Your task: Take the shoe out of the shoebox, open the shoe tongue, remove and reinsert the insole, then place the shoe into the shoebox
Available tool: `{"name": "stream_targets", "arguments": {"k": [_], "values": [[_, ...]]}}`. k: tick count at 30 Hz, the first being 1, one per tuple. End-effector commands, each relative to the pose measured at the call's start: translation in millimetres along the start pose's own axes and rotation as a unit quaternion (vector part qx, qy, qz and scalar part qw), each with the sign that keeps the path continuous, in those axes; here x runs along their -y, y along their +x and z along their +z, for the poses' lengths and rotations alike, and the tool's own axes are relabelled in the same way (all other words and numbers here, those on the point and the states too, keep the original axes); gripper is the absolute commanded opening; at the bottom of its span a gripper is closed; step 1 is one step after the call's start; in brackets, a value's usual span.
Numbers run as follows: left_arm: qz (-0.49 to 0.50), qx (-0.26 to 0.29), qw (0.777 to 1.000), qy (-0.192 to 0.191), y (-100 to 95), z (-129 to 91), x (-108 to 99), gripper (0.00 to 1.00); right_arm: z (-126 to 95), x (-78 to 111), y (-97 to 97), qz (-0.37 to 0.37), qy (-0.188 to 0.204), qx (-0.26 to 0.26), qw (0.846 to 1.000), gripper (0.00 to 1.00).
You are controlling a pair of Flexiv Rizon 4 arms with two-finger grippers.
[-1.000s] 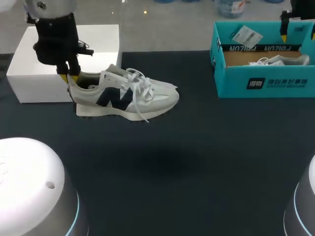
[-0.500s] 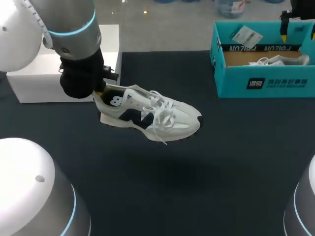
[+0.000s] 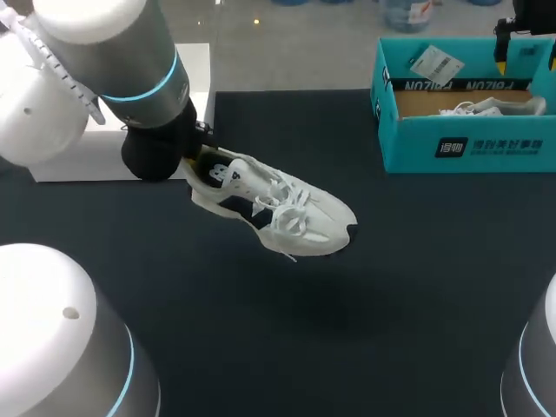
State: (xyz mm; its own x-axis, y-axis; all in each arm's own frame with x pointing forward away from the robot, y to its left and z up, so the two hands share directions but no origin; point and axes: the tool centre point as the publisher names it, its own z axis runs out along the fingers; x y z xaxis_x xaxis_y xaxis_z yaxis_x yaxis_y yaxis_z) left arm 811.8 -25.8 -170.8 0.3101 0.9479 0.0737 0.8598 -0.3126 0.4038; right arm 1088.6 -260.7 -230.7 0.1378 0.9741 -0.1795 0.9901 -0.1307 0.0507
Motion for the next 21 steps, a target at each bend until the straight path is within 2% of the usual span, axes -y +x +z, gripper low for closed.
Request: {"name": "stream_targets", "arguments": {"k": [1,7,21], "values": [[-0.001,-0.006,1.000,0.008,-3.6,-2,-10,0.00,0,1.0,-0.1,0.000,-0.001,0.000,1.000,1.00],[-0.007,-0.010,1.000,-0.001,-16.3,3,1,0.00,0,1.0,-0.1,0.000,-0.001,0.000,1.000,1.00],[-0.009,-0.010,0.999,0.031,-38.6,17,34,0.00,0,1.0,-0.1,0.000,-0.001,0.000,1.000,1.00]]}}
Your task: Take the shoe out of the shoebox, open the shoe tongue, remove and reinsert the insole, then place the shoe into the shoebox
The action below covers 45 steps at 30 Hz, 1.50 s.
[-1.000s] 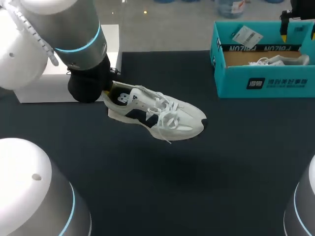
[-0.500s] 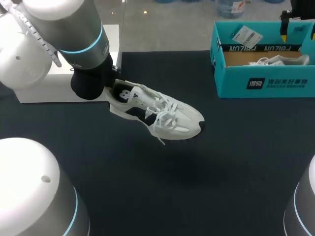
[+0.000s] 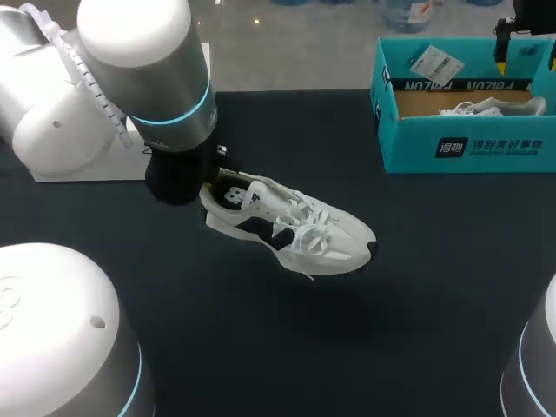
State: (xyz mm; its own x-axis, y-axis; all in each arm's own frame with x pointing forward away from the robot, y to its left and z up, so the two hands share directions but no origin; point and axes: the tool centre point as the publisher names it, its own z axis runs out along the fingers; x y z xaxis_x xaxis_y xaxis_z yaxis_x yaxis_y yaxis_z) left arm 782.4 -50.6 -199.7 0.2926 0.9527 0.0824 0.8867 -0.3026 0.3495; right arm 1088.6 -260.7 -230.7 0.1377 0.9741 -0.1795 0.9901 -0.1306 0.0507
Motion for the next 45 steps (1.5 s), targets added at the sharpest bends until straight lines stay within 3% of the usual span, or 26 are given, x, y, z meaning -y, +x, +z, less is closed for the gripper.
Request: {"name": "stream_targets", "arguments": {"k": [1,13,45], "values": [[-0.002,-0.002,1.000,0.003,-4.7,1,7,0.00,0,1.0,-0.2,0.000,-0.001,0.000,1.000,1.00],[-0.004,-0.005,1.000,0.017,-12.8,16,35,0.00,0,1.0,-0.2,0.000,-0.001,0.000,1.000,1.00],[-0.015,-0.025,0.998,0.064,-36.8,98,59,0.00,0,1.0,-0.2,0.000,-0.001,0.000,1.000,1.00]]}}
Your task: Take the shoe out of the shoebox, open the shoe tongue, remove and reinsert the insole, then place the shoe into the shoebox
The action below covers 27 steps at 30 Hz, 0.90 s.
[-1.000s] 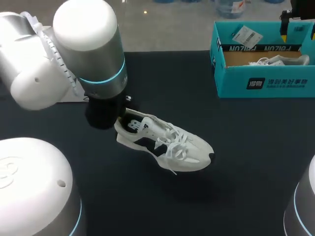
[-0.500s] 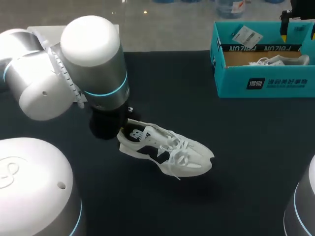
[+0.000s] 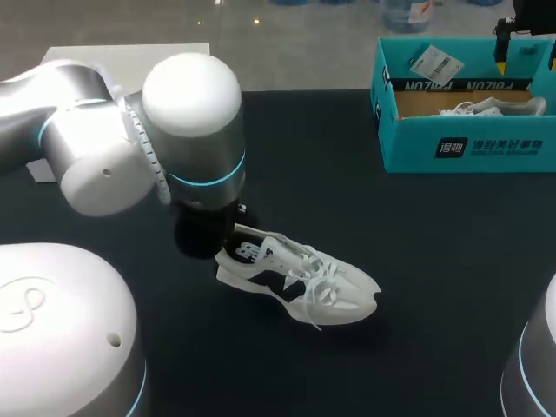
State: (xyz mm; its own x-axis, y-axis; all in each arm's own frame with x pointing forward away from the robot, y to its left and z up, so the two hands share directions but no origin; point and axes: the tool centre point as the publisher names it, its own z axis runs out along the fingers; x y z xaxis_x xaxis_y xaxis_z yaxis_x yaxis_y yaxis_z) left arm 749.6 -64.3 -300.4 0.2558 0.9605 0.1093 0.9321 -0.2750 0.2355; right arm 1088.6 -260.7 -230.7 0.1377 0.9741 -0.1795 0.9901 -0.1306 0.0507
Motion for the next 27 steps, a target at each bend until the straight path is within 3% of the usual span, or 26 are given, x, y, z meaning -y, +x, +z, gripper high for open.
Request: {"name": "stream_targets", "arguments": {"k": [1,18,19,20,21,22,23,27], "values": [[-0.002,-0.008,1.000,0.004,-6.2,16,-2,0.00,0,1.0,-0.2,0.000,-0.001,0.000,1.000,1.00],[-0.021,-0.026,0.999,0.022,0.4,50,10,0.00,0,1.0,-0.2,0.000,-0.001,0.000,1.000,1.00],[-0.021,-0.026,0.999,0.022,0.8,50,10,0.12,0,1.0,-0.2,0.000,-0.001,0.000,1.000,1.00],[-0.021,-0.026,0.999,0.023,1.3,51,9,0.38,0,1.0,-0.2,0.000,-0.001,0.000,1.000,1.00],[-0.023,-0.027,0.999,0.023,2.1,51,9,0.51,0,1.0,-0.2,0.000,-0.001,0.000,1.000,1.00],[-0.024,-0.027,0.999,0.023,2.9,50,8,0.84,0,1.0,-0.2,0.000,-0.001,0.000,1.000,1.00],[-0.025,-0.027,0.999,0.022,3.6,50,7,0.99,0,1.0,-0.2,0.000,-0.001,0.000,1.000,1.00],[-0.030,-0.024,0.999,0.018,6.9,44,4,1.00,0,1.0,-0.2,0.000,-0.001,0.000,1.000,1.00]]}}
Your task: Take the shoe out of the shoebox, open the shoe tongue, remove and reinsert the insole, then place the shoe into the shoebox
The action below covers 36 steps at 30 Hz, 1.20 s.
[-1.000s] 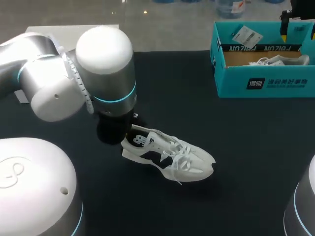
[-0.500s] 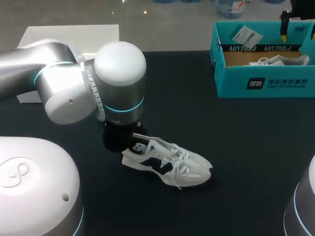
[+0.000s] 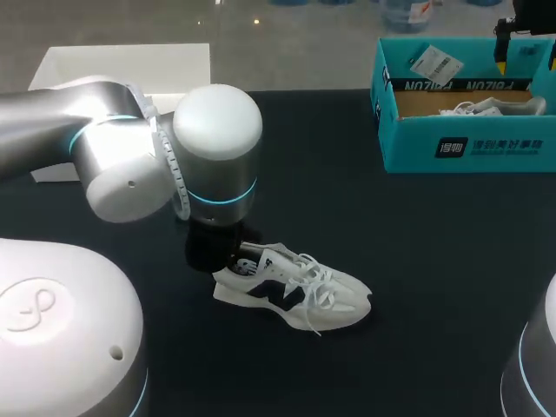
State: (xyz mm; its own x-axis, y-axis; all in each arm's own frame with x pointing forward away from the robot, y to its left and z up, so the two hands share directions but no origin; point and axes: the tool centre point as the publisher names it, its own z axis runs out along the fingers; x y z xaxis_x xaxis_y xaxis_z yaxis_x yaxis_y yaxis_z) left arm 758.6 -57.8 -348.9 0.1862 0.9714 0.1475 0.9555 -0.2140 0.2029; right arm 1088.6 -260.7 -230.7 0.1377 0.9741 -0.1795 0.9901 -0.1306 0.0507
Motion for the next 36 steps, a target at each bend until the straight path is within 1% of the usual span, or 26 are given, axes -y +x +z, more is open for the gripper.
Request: {"name": "stream_targets", "arguments": {"k": [1,4,8,11,14,15,18,20,25,28,30,36], "values": [[-0.003,0.007,1.000,-0.004,5.3,-9,-1,1.00,0,1.0,-0.2,0.000,-0.001,0.000,1.000,1.00],[-0.010,0.020,1.000,-0.004,11.6,-20,-5,1.00,0,1.0,-0.2,0.000,-0.001,0.000,1.000,1.00],[-0.029,0.040,0.999,0.001,25.5,-38,-13,1.00,0,1.0,-0.2,0.000,-0.001,0.000,1.000,1.00],[-0.049,0.051,0.997,0.008,40.2,-47,-22,1.00,0,1.0,-0.2,0.000,-0.001,0.000,1.000,1.00],[-0.071,0.057,0.996,0.014,55.7,-51,-31,1.00,0,1.0,-0.2,0.000,-0.001,0.000,1.000,1.00],[-0.084,0.060,0.994,0.026,62.7,-51,-35,1.00,0,1.0,-0.2,0.000,-0.001,0.000,1.000,1.00],[-0.113,0.070,0.990,0.044,79.7,-52,-44,1.00,0,1.0,-0.2,0.000,-0.001,0.000,1.000,1.00],[-0.131,0.082,0.986,0.069,91.1,-52,-49,1.00,0,1.0,-0.2,0.000,-0.001,0.000,1.000,1.00],[-0.178,0.121,0.970,0.112,118.3,-56,-53,1.00,0,1.0,-0.2,0.000,-0.001,0.000,1.000,1.00],[-0.204,0.131,0.964,0.112,131.5,-62,-51,1.00,0,1.0,-0.2,0.000,-0.001,0.000,1.000,1.00],[-0.210,0.137,0.963,0.095,138.5,-69,-47,1.00,0,1.0,-0.2,0.000,-0.001,0.000,1.000,1.00],[-0.210,0.137,0.963,0.095,138.5,-69,-47,1.00,0,1.0,-0.2,0.000,-0.001,0.000,1.000,1.00]]}}
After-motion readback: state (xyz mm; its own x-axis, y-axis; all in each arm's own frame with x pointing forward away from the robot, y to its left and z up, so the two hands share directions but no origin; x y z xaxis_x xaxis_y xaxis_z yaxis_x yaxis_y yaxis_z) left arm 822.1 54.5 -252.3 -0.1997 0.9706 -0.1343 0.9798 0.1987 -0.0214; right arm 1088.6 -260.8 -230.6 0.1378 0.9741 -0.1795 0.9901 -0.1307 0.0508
